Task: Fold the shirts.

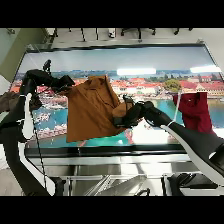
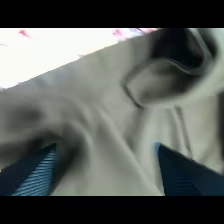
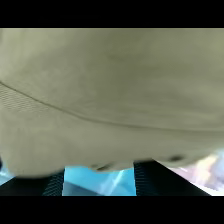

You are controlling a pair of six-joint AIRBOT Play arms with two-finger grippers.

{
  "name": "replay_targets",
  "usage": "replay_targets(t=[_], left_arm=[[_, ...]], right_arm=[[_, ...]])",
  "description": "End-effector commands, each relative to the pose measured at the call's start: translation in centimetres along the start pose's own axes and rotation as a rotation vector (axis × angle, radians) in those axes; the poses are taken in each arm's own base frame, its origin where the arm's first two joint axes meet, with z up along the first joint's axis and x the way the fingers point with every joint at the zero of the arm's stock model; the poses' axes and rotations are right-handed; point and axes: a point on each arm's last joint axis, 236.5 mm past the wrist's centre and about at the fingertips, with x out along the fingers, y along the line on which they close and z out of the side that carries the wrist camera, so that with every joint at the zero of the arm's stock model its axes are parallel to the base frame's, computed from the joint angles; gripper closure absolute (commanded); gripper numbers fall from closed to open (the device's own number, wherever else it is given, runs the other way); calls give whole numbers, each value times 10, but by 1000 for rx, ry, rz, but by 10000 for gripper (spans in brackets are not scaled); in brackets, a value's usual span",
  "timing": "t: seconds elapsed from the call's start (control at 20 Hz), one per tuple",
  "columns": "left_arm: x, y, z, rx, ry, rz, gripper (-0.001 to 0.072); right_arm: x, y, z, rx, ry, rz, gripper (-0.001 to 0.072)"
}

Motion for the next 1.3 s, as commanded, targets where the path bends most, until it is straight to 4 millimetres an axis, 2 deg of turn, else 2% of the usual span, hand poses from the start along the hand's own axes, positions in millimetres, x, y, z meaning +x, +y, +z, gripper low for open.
replay_targets(t=[0.0,0.15,0.2,0.25,0.35,0.45,0.5,0.6,0.7,0.8,0.85,0.9,0.95,1.25], left_arm=[[-40,3,-32,-56,185,2,22],[-70,24,-86,-184,305,11,22],[-78,26,-106,-210,323,11,22],[-76,31,-137,-253,353,14,22],[-69,34,-198,-304,382,24,21],[-59,30,-260,-349,424,29,21],[-54,26,-284,-364,442,21,21],[-51,27,-315,-381,452,42,22],[-49,27,-327,-378,435,57,21],[-50,29,-329,-376,403,68,23],[-50,29,-328,-376,397,68,45],[-52,27,-328,-373,400,65,117],[-54,24,-327,-369,411,58,116],[-79,1,-286,-284,407,11,116]], right_arm=[[-52,-15,6,-5,40,1,247],[-116,-41,39,-83,-82,21,247],[-129,-50,45,-122,-117,18,247],[-135,-59,50,-173,-134,11,246],[-130,-68,54,-311,-127,1,246],[-115,-60,55,-433,-105,47,245],[-108,-52,55,-468,-102,88,245],[-101,-35,58,-490,-101,174,245],[-97,-31,61,-490,-96,199,245],[-96,-11,53,-532,-80,268,243],[-93,-1,48,-576,-73,277,162],[-89,8,43,-615,-68,277,131],[-84,15,38,-657,-58,258,130],[-58,20,29,-979,-34,-38,127]])
